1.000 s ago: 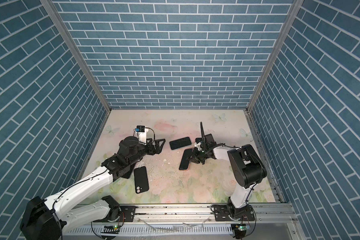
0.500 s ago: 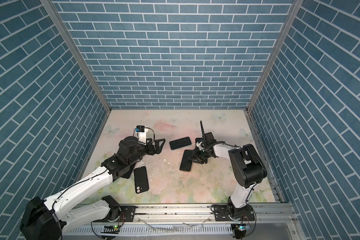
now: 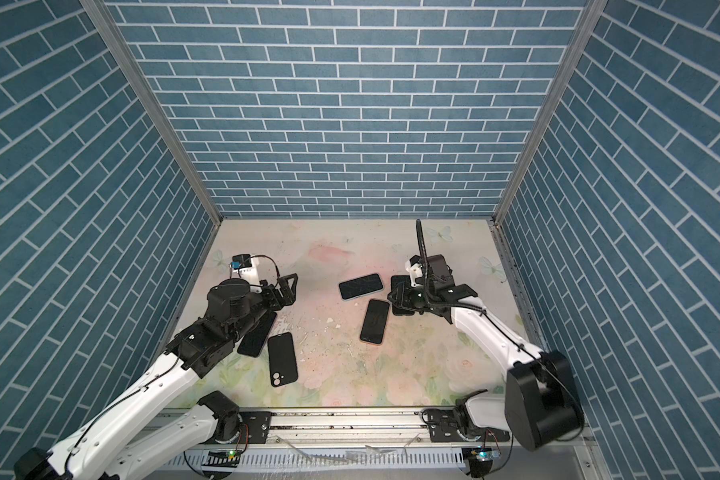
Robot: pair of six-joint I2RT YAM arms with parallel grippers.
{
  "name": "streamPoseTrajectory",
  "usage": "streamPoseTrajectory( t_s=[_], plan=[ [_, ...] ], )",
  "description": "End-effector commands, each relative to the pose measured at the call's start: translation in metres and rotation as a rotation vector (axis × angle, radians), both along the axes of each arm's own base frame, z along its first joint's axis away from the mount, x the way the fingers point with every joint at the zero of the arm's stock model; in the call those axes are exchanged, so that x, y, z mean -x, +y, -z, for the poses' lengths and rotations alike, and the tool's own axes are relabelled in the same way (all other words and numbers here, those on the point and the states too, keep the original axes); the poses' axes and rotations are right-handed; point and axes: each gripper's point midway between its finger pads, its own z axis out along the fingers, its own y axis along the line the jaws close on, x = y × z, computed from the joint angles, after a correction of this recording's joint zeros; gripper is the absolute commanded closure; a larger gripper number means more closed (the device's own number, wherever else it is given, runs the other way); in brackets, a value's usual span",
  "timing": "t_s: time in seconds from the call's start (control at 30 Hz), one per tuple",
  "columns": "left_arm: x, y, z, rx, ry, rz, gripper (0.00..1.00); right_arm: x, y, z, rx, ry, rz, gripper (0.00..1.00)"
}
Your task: Put the phone into the phone case
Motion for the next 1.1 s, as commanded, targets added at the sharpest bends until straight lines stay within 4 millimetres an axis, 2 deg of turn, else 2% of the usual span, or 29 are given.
streamPoseTrajectory(
  t_s=[0.0, 0.13, 0.27, 0.47, 0.57, 0.77, 0.9, 1.07],
  plan=[
    [0.019, 0.020, 0.040, 0.017, 0.200, -0.067, 0.00, -0.001, -0.020, -0.013, 0.066, -0.151, 0.042, 0.56],
    [0.029, 0.018, 0.061, -0.001, 0.306, -0.045, 0.00, 0.009, -0.028, -0.026, 0.058, -0.226, 0.051, 0.56],
    [0.040, 0.023, 0.087, -0.032, 0.448, -0.083, 0.01, 0.014, -0.030, -0.028, 0.057, -0.263, 0.041, 0.57],
    [0.056, 0.028, 0.125, -0.077, 0.634, -0.124, 0.01, 0.004, -0.028, -0.027, 0.072, -0.302, 0.029, 0.57],
    [0.057, 0.030, 0.137, -0.092, 0.685, -0.147, 0.01, -0.005, -0.021, -0.021, 0.070, -0.294, 0.012, 0.57],
    [0.051, 0.030, 0.147, -0.138, 0.755, -0.176, 0.02, -0.021, 0.002, -0.007, 0.023, -0.253, -0.050, 0.57],
    [0.060, 0.028, 0.163, -0.120, 0.842, -0.202, 0.04, -0.028, 0.013, 0.004, 0.002, -0.203, -0.088, 0.56],
    [0.063, 0.035, 0.173, -0.107, 0.861, -0.274, 0.04, -0.030, 0.031, 0.011, -0.062, -0.154, -0.143, 0.56]
  ],
)
